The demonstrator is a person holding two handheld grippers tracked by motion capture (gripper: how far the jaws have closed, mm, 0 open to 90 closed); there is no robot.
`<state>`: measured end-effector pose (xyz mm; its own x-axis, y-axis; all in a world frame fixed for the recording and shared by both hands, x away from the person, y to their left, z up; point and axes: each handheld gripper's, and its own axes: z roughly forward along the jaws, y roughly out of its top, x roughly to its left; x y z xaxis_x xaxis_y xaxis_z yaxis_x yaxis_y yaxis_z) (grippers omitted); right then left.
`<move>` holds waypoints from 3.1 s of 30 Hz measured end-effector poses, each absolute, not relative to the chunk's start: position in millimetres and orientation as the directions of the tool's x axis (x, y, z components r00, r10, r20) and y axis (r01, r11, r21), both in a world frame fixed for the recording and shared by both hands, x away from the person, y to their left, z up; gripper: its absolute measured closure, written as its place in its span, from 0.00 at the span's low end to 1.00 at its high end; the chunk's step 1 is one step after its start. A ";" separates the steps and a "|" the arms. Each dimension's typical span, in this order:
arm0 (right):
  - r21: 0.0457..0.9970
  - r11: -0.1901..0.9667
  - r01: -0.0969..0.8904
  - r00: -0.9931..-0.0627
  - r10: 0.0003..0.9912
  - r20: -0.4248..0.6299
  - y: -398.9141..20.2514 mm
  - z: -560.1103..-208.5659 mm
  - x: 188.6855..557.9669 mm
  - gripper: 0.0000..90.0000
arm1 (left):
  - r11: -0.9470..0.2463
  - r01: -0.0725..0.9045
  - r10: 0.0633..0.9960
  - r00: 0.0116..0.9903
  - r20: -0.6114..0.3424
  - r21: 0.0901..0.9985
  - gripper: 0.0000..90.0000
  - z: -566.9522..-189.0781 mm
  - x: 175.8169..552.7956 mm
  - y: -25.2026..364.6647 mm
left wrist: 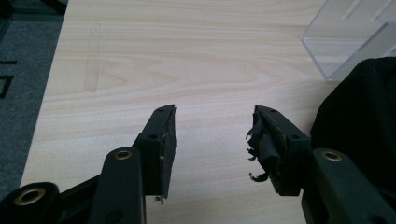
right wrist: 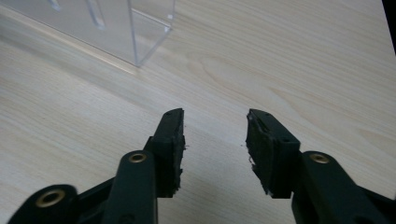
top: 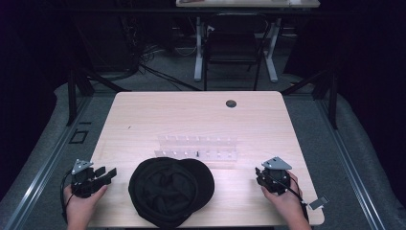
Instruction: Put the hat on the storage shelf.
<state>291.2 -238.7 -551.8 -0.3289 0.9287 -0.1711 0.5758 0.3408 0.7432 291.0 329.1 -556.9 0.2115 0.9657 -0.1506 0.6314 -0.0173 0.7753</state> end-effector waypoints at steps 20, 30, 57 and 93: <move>0.752 0.359 0.553 -0.376 0.913 -0.160 -234.6 -547.5 282.9 0.65 | 0.104 0.715 0.928 0.181 -0.327 0.691 0.56 -541.8 300.1 321.3; 0.771 0.310 0.557 -0.360 0.926 -0.113 -241.7 -544.4 283.1 0.64 | 0.052 0.749 0.907 0.242 -0.346 0.661 0.52 -520.3 301.8 317.4; 0.764 0.302 0.569 -0.356 0.929 -0.103 -242.0 -544.0 282.3 0.64 | -0.061 0.898 0.877 0.257 -0.407 0.435 0.61 -495.0 310.6 294.8; 0.761 0.289 0.581 -0.353 0.932 -0.084 -242.6 -544.9 281.8 0.64 | 0.046 0.968 0.839 0.097 -0.536 0.247 0.69 -538.0 301.7 288.4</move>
<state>281.8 -242.6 -544.9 -0.3527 0.9320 -0.0840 0.5813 0.2886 0.7608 301.7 288.4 -538.0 0.0971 0.8385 -0.5361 0.9680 0.0456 0.2467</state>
